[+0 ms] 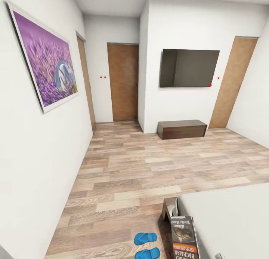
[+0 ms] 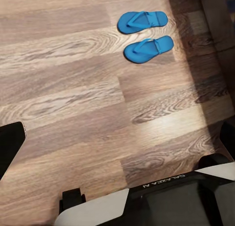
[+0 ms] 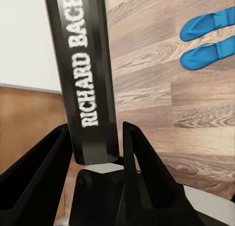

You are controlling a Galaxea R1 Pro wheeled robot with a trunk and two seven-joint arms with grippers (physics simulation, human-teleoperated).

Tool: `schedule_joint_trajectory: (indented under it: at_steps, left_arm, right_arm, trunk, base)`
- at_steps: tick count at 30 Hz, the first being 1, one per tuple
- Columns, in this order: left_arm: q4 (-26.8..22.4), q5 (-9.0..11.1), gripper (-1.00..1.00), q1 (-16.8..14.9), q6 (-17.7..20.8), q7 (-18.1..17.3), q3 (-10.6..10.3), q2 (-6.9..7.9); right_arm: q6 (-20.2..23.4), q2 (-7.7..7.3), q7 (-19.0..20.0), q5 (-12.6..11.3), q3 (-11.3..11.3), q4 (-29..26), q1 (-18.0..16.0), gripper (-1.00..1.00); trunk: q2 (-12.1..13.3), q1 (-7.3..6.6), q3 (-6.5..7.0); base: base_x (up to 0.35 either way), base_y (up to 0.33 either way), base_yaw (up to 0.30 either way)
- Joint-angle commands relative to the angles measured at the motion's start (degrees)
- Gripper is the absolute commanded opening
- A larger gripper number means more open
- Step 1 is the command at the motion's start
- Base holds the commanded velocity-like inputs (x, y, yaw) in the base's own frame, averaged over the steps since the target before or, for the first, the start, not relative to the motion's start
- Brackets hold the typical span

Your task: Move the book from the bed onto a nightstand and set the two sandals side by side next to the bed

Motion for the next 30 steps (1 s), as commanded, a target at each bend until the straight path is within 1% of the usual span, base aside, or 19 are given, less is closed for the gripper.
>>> schedule_joint_trajectory:
  at_steps: [1,20,30]
  left_arm:
    - [0.08,-0.41,1.00,-0.07,-0.20,-0.16,0.39,0.00]
    - [0.08,-0.41,1.00,-0.11,-0.20,-0.16,0.35,0.00]
    - [0.08,-0.41,1.00,-0.07,-0.21,-0.16,0.35,-0.26]
  right_arm:
    - [0.56,-0.05,0.09,-0.74,0.19,-0.08,-0.04,-1.00]
    - [0.56,-0.05,0.04,-0.74,0.20,-0.15,-0.04,-1.00]
    - [0.56,-0.05,0.03,-0.74,0.20,-0.10,-0.04,-1.00]
  trunk:
    - [-0.08,0.01,-0.09]
    - [-0.08,0.01,-0.09]
    - [-0.08,0.01,-0.09]
  base:
    - [0.000,0.000,0.282]
    - [0.000,0.000,0.282]
    - [0.000,0.000,0.281]
